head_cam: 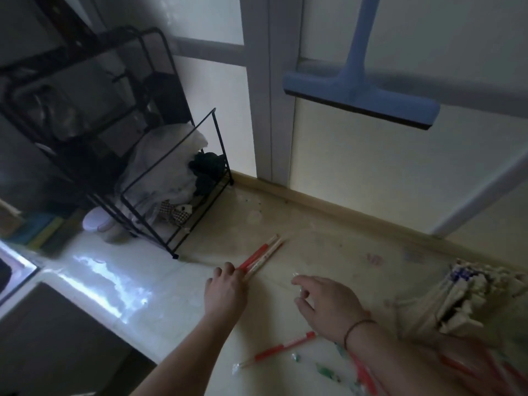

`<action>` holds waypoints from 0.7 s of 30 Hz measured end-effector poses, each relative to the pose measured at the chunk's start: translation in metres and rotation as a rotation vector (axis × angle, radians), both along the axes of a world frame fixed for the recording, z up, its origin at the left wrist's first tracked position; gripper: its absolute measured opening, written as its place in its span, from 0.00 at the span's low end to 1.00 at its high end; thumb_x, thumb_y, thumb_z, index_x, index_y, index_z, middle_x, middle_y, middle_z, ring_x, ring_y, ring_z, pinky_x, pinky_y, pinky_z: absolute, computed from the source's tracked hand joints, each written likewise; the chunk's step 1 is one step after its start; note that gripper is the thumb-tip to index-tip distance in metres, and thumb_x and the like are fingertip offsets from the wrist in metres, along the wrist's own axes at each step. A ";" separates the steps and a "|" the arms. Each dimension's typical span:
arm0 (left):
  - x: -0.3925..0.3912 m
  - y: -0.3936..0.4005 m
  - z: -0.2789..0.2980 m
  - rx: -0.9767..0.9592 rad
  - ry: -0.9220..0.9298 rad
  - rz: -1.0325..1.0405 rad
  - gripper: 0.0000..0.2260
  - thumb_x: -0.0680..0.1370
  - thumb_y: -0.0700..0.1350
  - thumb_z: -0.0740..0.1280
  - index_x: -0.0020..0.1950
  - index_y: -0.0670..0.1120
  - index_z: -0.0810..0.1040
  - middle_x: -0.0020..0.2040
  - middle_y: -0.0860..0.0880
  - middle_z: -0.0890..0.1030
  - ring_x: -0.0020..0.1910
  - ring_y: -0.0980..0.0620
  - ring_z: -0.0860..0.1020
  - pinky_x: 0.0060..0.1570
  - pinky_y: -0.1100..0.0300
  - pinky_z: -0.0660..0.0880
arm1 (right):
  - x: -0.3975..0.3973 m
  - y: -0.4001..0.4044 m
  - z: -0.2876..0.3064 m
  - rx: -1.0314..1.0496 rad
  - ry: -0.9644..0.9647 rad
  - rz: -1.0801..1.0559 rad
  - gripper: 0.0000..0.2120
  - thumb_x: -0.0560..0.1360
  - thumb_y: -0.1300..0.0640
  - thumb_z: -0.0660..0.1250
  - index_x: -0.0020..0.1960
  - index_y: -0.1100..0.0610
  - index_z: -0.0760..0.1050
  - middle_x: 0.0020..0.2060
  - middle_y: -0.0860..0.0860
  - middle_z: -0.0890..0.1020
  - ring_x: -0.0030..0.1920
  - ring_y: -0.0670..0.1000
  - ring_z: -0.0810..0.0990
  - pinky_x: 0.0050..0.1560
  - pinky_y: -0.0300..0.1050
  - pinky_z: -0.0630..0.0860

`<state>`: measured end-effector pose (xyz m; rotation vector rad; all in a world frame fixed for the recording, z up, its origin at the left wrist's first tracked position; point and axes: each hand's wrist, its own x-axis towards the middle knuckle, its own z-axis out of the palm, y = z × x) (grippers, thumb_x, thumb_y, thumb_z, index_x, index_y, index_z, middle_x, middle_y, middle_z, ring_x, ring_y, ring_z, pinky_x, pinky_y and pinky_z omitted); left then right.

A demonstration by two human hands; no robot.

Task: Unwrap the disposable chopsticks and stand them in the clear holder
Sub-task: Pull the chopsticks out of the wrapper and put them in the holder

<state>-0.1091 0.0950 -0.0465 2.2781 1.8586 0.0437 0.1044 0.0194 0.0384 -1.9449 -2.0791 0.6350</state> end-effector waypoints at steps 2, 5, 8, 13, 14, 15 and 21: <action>0.000 0.005 -0.004 0.013 -0.001 0.011 0.15 0.80 0.51 0.59 0.65 0.51 0.75 0.56 0.51 0.74 0.54 0.48 0.72 0.52 0.55 0.73 | -0.007 0.011 -0.005 -0.126 -0.047 0.024 0.17 0.78 0.47 0.60 0.66 0.44 0.70 0.54 0.44 0.79 0.57 0.49 0.76 0.55 0.44 0.73; 0.002 0.005 -0.004 0.026 0.016 0.007 0.14 0.79 0.49 0.59 0.62 0.51 0.76 0.55 0.52 0.74 0.53 0.48 0.71 0.53 0.54 0.71 | -0.017 0.022 -0.010 -0.153 -0.091 0.008 0.17 0.78 0.47 0.60 0.66 0.45 0.70 0.56 0.44 0.78 0.58 0.48 0.76 0.56 0.44 0.73; 0.000 -0.006 0.007 0.048 -0.003 -0.037 0.10 0.76 0.50 0.63 0.55 0.51 0.78 0.52 0.52 0.77 0.51 0.47 0.73 0.51 0.53 0.70 | -0.024 0.026 -0.011 -0.095 -0.090 -0.024 0.18 0.78 0.47 0.59 0.68 0.45 0.68 0.61 0.43 0.76 0.63 0.47 0.72 0.59 0.43 0.72; -0.009 -0.037 0.036 0.043 -0.162 -0.026 0.06 0.76 0.43 0.67 0.42 0.54 0.75 0.36 0.57 0.79 0.36 0.52 0.75 0.46 0.54 0.69 | -0.018 0.018 -0.019 0.100 0.038 -0.160 0.24 0.78 0.48 0.64 0.72 0.52 0.65 0.69 0.48 0.68 0.71 0.49 0.64 0.70 0.43 0.65; -0.009 -0.043 0.043 0.007 -0.295 0.017 0.07 0.78 0.42 0.64 0.43 0.54 0.75 0.35 0.57 0.79 0.35 0.54 0.76 0.44 0.55 0.71 | -0.017 0.015 -0.015 0.162 0.185 -0.313 0.25 0.77 0.50 0.67 0.71 0.54 0.65 0.67 0.49 0.69 0.68 0.50 0.66 0.68 0.44 0.68; -0.006 -0.051 0.050 -0.063 -0.458 0.048 0.08 0.80 0.42 0.63 0.44 0.53 0.75 0.35 0.57 0.79 0.34 0.56 0.76 0.41 0.57 0.72 | -0.015 0.012 -0.010 0.242 0.341 -0.477 0.26 0.75 0.52 0.69 0.69 0.56 0.66 0.64 0.51 0.69 0.65 0.50 0.70 0.63 0.45 0.72; 0.030 -0.103 0.095 -0.438 -1.080 0.014 0.06 0.80 0.40 0.62 0.45 0.43 0.76 0.32 0.49 0.79 0.26 0.52 0.71 0.29 0.60 0.67 | 0.016 -0.017 0.055 0.197 1.022 -0.698 0.04 0.75 0.56 0.68 0.46 0.56 0.80 0.37 0.53 0.85 0.40 0.56 0.85 0.38 0.47 0.80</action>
